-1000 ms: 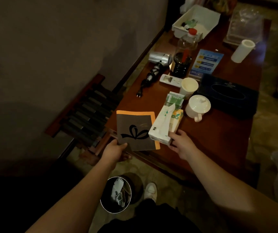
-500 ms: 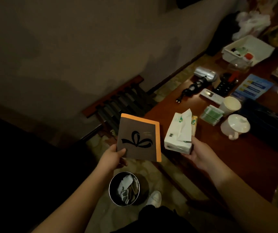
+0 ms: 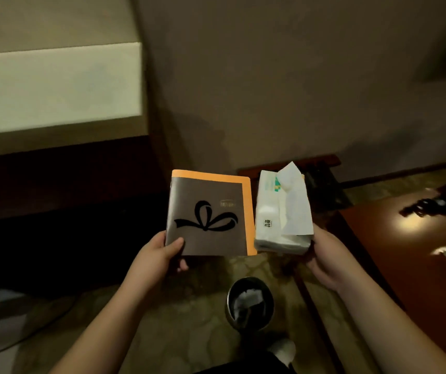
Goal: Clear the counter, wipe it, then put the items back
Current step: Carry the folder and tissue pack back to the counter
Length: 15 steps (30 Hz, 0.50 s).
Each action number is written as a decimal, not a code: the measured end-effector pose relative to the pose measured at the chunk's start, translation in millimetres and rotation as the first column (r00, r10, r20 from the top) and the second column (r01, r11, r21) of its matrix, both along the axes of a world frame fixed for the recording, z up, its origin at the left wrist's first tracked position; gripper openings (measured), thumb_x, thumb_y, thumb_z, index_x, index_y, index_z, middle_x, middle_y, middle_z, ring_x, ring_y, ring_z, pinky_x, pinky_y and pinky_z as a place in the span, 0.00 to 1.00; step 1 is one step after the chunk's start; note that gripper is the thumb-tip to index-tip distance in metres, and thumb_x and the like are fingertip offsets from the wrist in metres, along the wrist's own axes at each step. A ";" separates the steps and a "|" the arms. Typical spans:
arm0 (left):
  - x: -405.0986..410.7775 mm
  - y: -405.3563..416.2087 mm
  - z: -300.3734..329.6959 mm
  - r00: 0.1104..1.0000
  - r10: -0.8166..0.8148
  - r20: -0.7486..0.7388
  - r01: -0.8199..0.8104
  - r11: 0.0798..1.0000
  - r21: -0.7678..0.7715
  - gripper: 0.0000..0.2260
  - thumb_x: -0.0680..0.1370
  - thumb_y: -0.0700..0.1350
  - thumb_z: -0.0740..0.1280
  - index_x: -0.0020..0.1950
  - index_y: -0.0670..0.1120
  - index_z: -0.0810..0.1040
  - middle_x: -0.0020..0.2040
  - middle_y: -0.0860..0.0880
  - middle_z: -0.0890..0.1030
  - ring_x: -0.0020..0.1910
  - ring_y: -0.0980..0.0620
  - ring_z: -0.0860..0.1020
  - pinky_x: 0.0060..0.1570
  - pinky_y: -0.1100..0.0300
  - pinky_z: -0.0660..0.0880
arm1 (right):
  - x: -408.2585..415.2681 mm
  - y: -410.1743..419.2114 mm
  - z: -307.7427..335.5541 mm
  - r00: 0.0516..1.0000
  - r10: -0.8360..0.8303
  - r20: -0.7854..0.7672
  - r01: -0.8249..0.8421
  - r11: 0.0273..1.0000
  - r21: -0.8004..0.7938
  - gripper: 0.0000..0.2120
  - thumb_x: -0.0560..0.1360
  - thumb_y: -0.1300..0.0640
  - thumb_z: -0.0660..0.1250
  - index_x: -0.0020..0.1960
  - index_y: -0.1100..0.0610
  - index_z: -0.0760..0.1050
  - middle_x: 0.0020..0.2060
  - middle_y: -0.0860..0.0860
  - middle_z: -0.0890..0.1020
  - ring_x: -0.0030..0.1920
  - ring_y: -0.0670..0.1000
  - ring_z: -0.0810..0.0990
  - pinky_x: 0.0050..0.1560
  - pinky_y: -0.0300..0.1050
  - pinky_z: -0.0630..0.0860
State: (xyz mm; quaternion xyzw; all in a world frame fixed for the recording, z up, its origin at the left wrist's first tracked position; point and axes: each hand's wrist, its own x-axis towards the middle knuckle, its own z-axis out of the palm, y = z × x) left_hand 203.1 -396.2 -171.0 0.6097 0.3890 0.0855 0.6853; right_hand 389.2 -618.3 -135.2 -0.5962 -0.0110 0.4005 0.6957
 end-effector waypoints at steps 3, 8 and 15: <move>-58.7 23.0 16.9 0.991 0.116 0.061 -0.117 0.993 0.008 0.08 0.81 0.43 0.63 0.59 0.47 0.76 0.41 0.45 0.83 0.31 0.50 0.77 0.36 0.54 0.74 | -35.8 39.3 11.8 0.997 0.066 0.029 -0.067 0.998 0.010 0.12 0.80 0.54 0.58 0.57 0.54 0.79 0.53 0.54 0.84 0.57 0.55 0.81 0.56 0.53 0.78; -148.0 60.0 40.8 0.955 0.265 0.132 -0.267 0.964 -0.004 0.10 0.80 0.43 0.62 0.61 0.45 0.76 0.39 0.43 0.81 0.31 0.50 0.76 0.33 0.56 0.73 | -96.9 104.0 34.6 0.962 0.259 0.084 -0.262 0.964 0.033 0.14 0.80 0.54 0.58 0.58 0.53 0.80 0.54 0.54 0.83 0.58 0.56 0.80 0.58 0.58 0.77; -250.4 97.5 75.5 0.875 0.439 0.204 -0.456 0.889 0.045 0.10 0.80 0.42 0.61 0.61 0.44 0.75 0.36 0.46 0.80 0.29 0.53 0.75 0.26 0.64 0.72 | -167.5 188.8 74.6 0.869 0.474 0.138 -0.489 0.865 0.109 0.13 0.79 0.58 0.58 0.58 0.57 0.78 0.53 0.54 0.84 0.54 0.54 0.83 0.54 0.50 0.79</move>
